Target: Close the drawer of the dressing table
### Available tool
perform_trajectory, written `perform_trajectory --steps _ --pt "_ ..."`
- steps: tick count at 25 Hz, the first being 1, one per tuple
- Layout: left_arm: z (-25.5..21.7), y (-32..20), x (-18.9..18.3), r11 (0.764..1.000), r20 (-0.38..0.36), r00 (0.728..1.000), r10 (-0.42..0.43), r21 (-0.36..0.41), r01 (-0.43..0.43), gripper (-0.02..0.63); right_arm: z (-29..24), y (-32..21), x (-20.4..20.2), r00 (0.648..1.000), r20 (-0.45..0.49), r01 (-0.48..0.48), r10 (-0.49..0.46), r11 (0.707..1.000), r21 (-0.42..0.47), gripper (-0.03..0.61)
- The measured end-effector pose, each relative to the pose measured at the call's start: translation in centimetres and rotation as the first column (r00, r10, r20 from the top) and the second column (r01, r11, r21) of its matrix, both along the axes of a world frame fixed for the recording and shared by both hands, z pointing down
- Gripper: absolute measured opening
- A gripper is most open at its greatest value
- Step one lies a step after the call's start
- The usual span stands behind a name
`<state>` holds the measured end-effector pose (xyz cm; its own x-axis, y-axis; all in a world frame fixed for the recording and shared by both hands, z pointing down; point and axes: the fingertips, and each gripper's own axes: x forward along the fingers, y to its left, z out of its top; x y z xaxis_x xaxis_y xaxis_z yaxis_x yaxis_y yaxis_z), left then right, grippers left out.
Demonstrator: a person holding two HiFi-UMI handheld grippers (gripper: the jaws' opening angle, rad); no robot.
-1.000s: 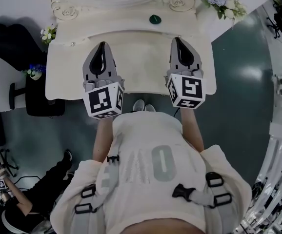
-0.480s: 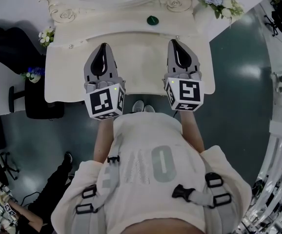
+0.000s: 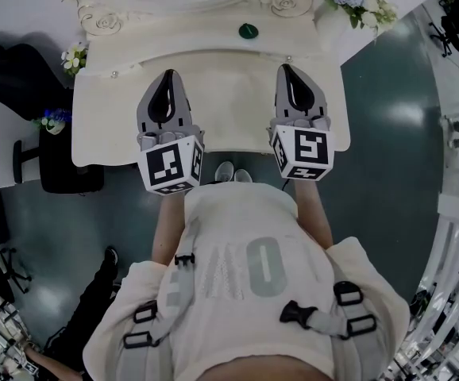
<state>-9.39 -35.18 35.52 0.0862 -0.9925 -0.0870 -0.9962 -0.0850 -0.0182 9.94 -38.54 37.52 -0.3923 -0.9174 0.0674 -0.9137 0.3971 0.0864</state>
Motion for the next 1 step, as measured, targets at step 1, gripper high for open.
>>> perform_trajectory --steps 1 --pt "0.06 0.03 -0.02 1.0 0.0 1.0 0.001 -0.001 -0.001 0.018 0.08 0.05 -0.05 1.0 0.0 0.0 0.0 1.0 -0.002 0.008"
